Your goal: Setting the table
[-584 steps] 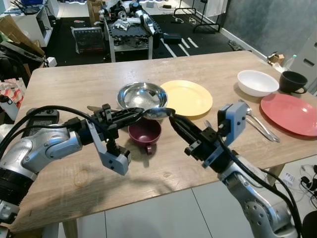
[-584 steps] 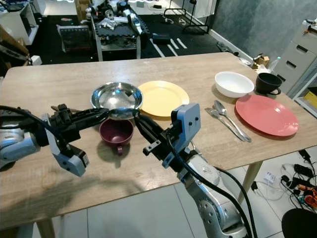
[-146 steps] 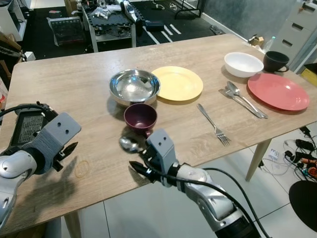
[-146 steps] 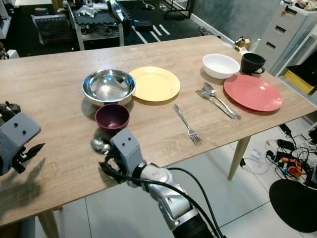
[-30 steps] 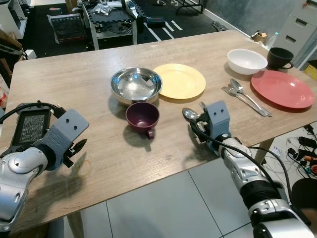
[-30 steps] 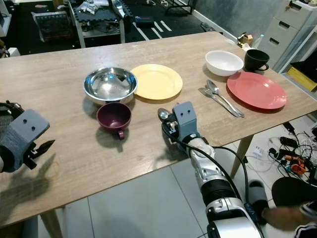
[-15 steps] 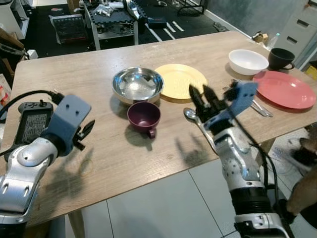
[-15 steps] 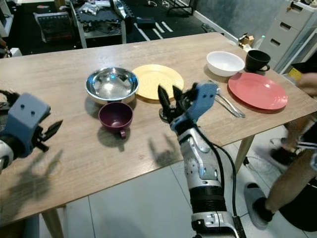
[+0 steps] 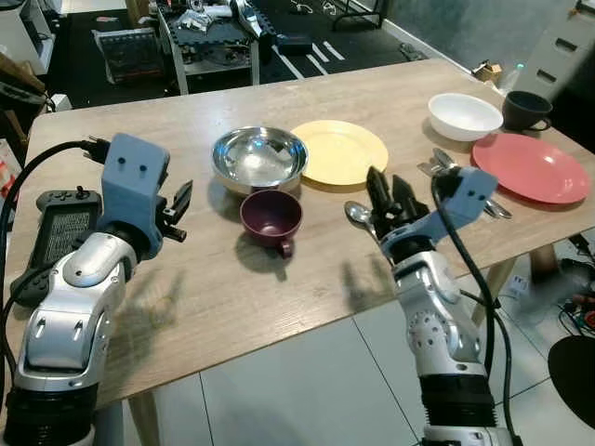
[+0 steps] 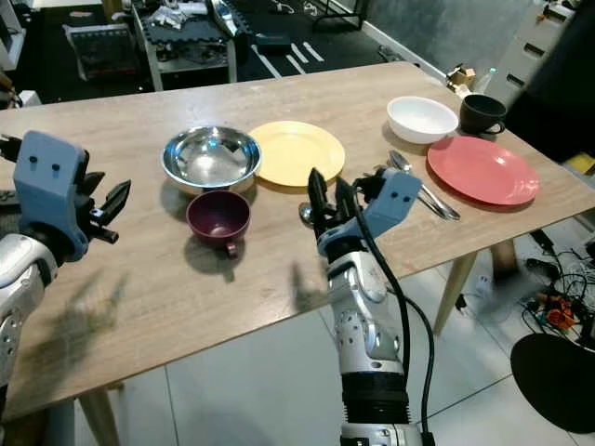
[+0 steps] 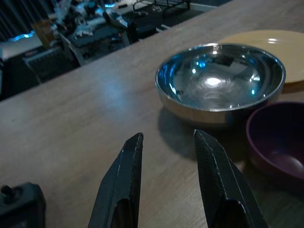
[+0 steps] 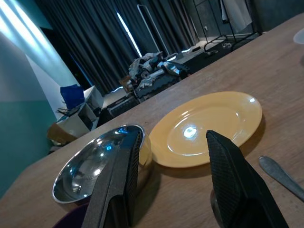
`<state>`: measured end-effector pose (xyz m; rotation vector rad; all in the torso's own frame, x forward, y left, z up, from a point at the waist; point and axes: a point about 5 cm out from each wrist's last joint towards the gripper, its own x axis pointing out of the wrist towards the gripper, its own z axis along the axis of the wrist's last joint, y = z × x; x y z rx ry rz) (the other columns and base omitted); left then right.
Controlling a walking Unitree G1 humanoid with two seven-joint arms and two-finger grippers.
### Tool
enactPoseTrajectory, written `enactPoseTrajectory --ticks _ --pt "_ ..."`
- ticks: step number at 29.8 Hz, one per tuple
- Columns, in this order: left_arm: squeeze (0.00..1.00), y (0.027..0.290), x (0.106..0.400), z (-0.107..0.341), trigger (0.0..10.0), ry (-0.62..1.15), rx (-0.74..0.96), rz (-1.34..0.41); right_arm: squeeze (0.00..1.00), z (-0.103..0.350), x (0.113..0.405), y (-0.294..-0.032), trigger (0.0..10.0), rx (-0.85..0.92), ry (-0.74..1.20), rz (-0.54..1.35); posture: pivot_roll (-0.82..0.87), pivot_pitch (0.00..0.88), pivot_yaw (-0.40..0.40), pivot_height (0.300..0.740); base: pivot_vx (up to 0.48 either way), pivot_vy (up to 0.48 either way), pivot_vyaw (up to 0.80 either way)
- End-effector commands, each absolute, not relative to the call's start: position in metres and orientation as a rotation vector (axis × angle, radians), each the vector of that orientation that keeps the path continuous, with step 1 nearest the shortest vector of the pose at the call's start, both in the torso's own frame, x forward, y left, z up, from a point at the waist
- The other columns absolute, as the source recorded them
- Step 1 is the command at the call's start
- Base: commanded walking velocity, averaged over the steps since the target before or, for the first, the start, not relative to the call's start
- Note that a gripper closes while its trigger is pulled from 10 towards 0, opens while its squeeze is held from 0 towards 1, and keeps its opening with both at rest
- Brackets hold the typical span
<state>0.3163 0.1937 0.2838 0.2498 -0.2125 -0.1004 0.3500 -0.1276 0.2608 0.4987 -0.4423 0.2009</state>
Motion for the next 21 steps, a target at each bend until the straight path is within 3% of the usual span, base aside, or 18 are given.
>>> enactPoseTrajectory --ticks 1,18,21 --pt "0.00 0.1960 0.3176 0.2792 10.0 -0.189 0.247 -0.081 0.00 0.2531 0.3490 -0.1291 10.0 0.516 -0.412 0.181 0.14 0.191 0.060 0.740 0.000 0.000 0.00" --pt "0.00 0.2019 0.3215 0.2813 10.0 -0.195 0.270 -0.010 0.00 0.2518 0.3490 -0.1344 10.0 0.502 -0.388 0.145 0.14 0.177 0.059 0.740 0.000 0.000 0.00" --pt "0.00 0.2023 0.3218 0.2813 10.0 -0.196 0.273 -0.005 0.00 0.2509 0.3501 -0.1359 10.0 0.504 -0.379 0.137 0.14 0.177 0.059 0.740 0.000 0.000 -0.80"
